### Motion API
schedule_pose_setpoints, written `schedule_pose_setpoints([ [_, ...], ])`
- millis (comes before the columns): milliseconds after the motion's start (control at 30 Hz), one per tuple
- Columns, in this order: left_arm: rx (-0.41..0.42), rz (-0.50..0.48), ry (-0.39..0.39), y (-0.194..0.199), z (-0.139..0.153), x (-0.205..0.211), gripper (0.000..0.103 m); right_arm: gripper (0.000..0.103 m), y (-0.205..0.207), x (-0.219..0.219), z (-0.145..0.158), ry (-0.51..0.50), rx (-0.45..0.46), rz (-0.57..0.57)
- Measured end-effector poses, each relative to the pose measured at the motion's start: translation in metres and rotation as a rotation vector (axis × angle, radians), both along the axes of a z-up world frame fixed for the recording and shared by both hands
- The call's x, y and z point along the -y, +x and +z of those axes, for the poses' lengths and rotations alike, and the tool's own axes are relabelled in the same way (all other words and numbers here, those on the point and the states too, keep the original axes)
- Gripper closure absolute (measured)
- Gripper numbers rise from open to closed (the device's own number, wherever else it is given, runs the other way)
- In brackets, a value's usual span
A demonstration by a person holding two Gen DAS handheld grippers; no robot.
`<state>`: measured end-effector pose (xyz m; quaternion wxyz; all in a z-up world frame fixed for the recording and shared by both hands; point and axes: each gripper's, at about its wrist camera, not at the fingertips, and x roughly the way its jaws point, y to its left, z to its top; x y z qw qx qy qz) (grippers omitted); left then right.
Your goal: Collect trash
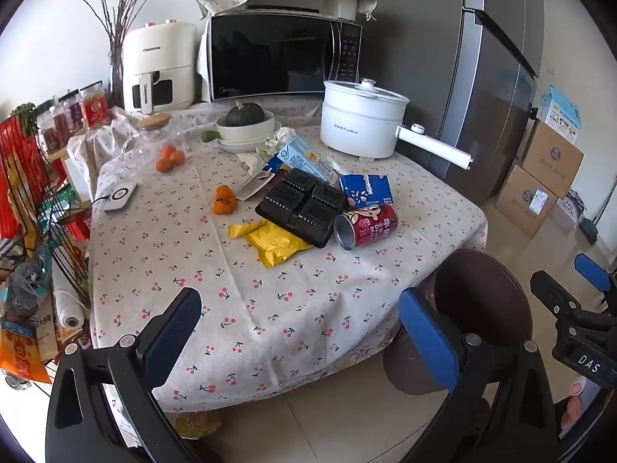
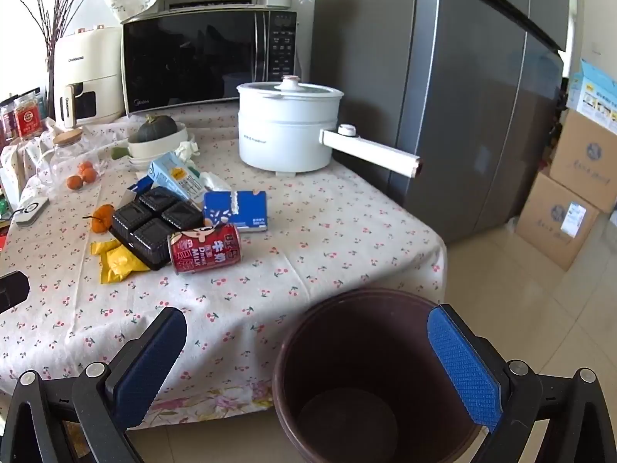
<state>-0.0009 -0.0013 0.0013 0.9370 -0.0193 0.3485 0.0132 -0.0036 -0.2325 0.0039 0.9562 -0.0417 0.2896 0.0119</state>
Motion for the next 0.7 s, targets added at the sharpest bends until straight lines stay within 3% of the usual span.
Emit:
schedule_pose_setpoints([
  [33,-0.022,-0.018,-0.033,0.002,-0.001,-0.002,0.0,0.0,0.0,0.001,0.0,-0.007,0.008,0.002],
  [200,-0.019,-0.022,-0.03,0.002,0.001,-0.003,0.0,0.0,-0.001,-0.002,0.001,-0.078,0.015,0.0],
  [700,-0.006,-0.027,-0.006,0.005,-0.007,0.005,0.0,0.0,0.0,0.002,0.0,-0.035,0.011,-0.001],
])
